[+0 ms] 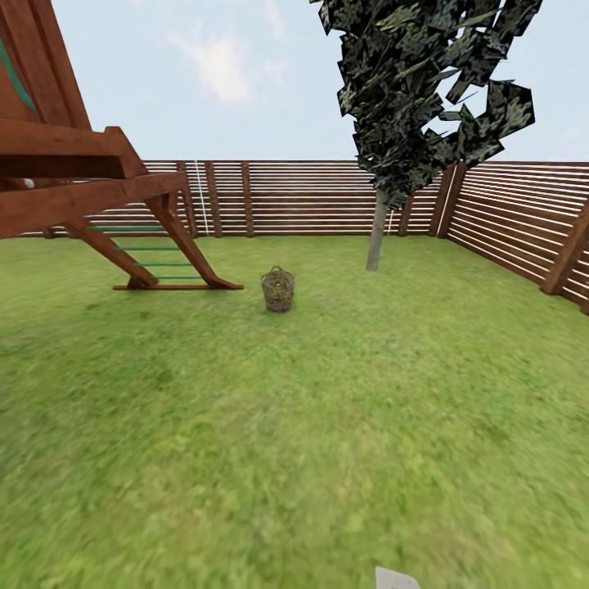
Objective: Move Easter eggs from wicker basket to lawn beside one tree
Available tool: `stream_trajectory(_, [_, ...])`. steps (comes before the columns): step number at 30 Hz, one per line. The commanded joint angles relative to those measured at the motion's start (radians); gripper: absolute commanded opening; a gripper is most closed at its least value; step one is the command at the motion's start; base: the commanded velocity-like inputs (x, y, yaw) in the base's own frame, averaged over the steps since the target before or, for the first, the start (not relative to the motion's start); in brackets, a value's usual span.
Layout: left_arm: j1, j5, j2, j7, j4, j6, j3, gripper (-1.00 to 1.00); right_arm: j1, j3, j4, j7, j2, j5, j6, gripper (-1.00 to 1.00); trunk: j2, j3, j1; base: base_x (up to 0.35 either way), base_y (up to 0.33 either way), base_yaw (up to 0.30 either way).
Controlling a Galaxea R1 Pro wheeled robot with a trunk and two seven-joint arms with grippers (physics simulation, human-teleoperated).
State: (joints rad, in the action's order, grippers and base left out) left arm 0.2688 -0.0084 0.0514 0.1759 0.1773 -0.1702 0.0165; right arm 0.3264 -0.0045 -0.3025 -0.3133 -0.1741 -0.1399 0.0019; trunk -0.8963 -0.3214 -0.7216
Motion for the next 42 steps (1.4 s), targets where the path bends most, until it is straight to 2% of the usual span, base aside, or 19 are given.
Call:
stream_trajectory(1, [0.001,-0.001,0.0,0.003,-0.001,-0.003,0.002,1.0,0.0,0.0,-0.001,-0.003,0.0,-0.007,0.0,1.0,-0.001,-0.001,-0.001,0.29,0.0,0.0])
stream_trajectory(42, [0.001,-0.001,0.0,0.004,-0.001,-0.003,0.002,1.0,0.0,0.0,-0.001,-0.003,0.0,-0.007,0.0,1.0,-0.001,-0.001,-0.001,0.29,0.0,0.0])
